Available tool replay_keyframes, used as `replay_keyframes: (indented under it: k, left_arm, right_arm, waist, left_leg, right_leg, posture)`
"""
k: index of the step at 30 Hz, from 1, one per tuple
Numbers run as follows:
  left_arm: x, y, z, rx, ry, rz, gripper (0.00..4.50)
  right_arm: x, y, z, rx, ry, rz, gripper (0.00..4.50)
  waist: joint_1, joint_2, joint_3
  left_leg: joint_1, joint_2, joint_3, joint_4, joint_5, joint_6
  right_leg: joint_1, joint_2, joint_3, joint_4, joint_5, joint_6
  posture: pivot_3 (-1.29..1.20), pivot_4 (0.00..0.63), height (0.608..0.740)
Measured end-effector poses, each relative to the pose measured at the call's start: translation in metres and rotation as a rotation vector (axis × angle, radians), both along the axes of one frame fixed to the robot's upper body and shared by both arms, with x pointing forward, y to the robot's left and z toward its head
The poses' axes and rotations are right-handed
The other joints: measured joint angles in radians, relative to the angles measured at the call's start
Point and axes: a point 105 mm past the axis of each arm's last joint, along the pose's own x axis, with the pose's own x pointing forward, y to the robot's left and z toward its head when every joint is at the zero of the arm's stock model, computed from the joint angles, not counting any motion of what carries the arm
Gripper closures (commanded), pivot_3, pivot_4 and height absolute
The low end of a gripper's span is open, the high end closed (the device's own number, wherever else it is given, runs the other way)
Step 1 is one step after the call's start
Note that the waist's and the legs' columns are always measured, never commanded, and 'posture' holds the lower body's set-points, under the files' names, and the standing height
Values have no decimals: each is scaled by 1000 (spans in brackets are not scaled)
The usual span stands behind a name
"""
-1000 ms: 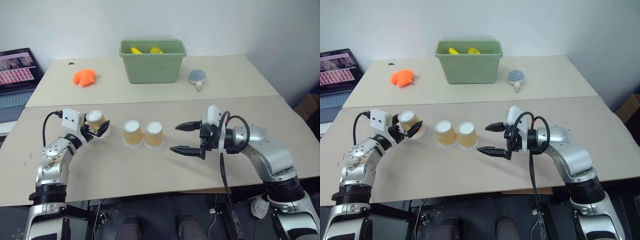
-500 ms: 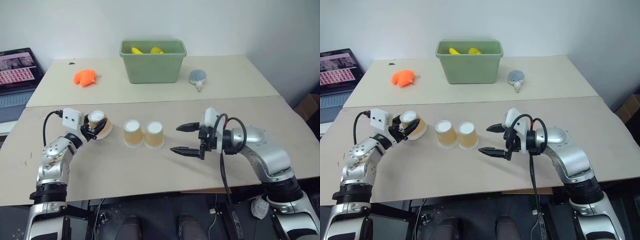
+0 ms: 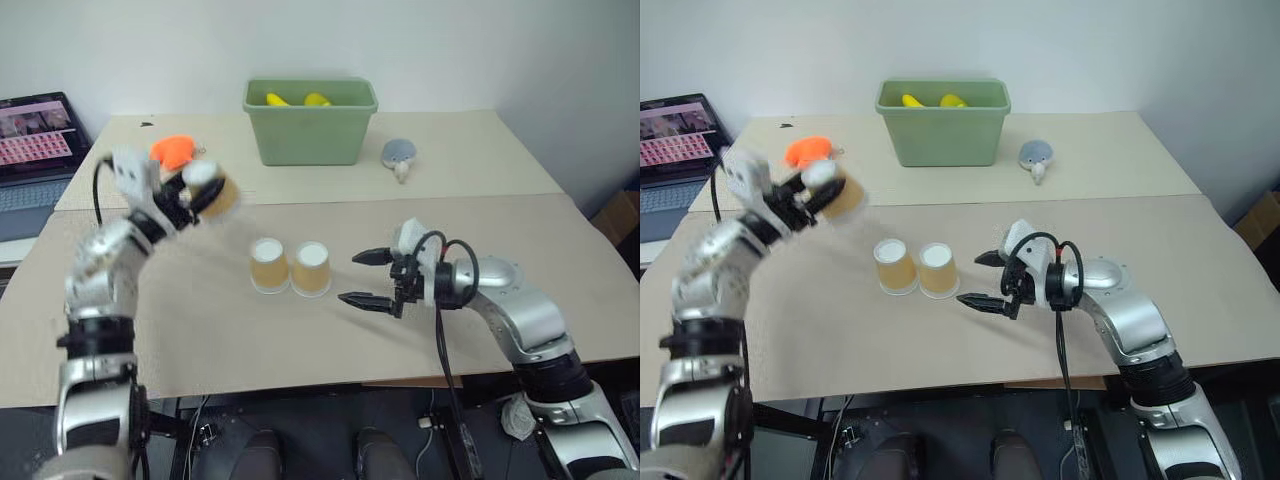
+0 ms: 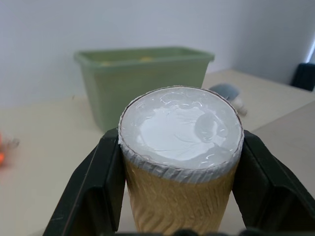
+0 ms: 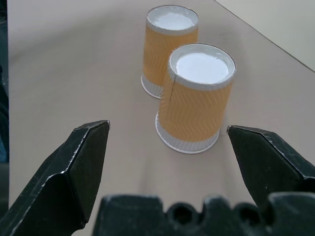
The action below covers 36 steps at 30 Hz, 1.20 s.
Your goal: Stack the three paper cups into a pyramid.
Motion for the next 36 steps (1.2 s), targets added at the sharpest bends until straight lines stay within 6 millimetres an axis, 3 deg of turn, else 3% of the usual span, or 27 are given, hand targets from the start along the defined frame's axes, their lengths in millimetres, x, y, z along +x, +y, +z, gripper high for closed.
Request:
replay_keyframes:
  k: [4, 8, 12, 17, 25, 36]
  left_arm:
    - [-9, -15, 30, 38, 41, -235, 2058]
    - [-10, -23, 35, 124, 98, -372, 2058]
    - [-6, -32, 27, 185, 146, -450, 2058]
    - [-8, -58, 5, 209, 223, -608, 2058]
    - [-14, -85, -13, 236, 278, -758, 2058]
    - [-13, -82, -29, 292, 326, -767, 2058]
  right_arm:
    - [9, 1, -3, 6, -11, -56, 0]
    - [15, 4, -6, 30, -17, -97, 0]
    - [20, 7, -9, 40, -22, -141, 0]
    - [26, 6, -13, 41, -31, -200, 0]
    - [21, -1, -22, 34, -13, -227, 0]
    - [18, -17, -12, 22, -34, -249, 0]
  waist:
    - [-8, 0, 0]
    - [-5, 0, 0]
    - [-4, 0, 0]
    - [-3, 0, 0]
    - [-7, 0, 0]
    - [-5, 0, 0]
  left_leg:
    - [0, 0, 0, 0, 0, 0]
    - [0, 0, 0, 0, 0, 0]
    - [-1, 0, 1, 0, 0, 0]
    - [-5, 0, 0, 1, 0, 0]
    - [-15, 0, 0, 7, 0, 0]
    - [-15, 0, 0, 7, 0, 0]
  right_leg:
    - [-1, 1, 0, 2, 0, 1]
    - [-1, 1, 0, 1, -1, 1]
    - [-1, 1, 0, 1, -1, 1]
    - [-5, 1, 0, 3, -1, 1]
    - [-15, 1, 1, 6, 0, 1]
    - [-15, 1, 1, 5, 0, 1]
  posture:
    - [0, 150, 732]
    - [0, 150, 732]
    - [0, 150, 732]
    - [0, 150, 732]
    - [0, 150, 732]
    - [0, 150, 732]
